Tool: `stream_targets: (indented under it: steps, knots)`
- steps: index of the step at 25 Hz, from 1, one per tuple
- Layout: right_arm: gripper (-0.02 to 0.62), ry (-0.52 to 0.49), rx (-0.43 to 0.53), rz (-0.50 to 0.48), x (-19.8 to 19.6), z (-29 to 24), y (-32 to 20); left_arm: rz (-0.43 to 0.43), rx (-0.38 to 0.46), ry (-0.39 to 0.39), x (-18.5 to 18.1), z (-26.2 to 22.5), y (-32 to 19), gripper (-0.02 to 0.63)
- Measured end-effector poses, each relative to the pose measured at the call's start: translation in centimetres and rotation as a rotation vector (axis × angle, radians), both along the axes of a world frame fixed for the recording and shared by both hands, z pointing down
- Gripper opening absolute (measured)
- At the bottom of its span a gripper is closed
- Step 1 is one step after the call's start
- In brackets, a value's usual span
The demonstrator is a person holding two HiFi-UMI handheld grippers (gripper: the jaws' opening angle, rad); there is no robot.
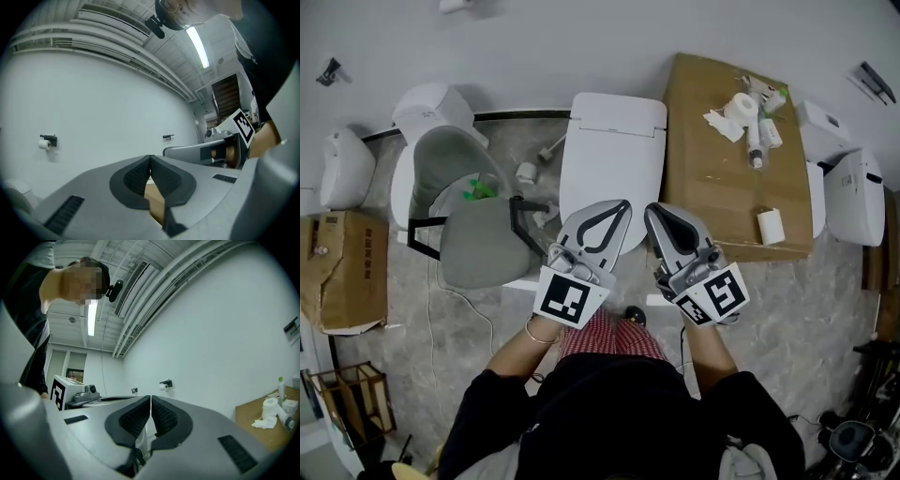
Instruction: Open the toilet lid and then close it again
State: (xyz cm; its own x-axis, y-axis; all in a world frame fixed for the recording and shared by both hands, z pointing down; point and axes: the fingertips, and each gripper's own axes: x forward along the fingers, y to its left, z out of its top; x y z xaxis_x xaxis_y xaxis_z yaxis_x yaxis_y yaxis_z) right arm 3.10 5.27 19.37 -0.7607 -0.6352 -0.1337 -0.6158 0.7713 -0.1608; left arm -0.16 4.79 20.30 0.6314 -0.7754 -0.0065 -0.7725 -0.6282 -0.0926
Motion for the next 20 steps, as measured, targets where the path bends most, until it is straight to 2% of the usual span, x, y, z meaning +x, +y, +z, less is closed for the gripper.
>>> stream_targets:
  steps: [3,11,15,20]
  knots:
    - [0.020,0.011,-0.007,0.010,0.1,0.9,-0.4,0.038,-0.015,0.006,0.3,1.1,-0.4,0.003]
    - [0.020,0.045,-0.024,0.038,0.4,3.2,-1.4,0.130,0.020,-0.022,2.2,3.4,-0.7,0.003]
    - [0.020,0.044,-0.038,0.048,0.6,4.3,-2.0,0.148,0.027,-0.027,2.7,4.6,-1.3,0.003]
    - [0.020,0.041,-0.059,0.056,0.6,5.9,-2.2,0.144,-0.015,-0.004,2.7,6.5,-1.3,0.003]
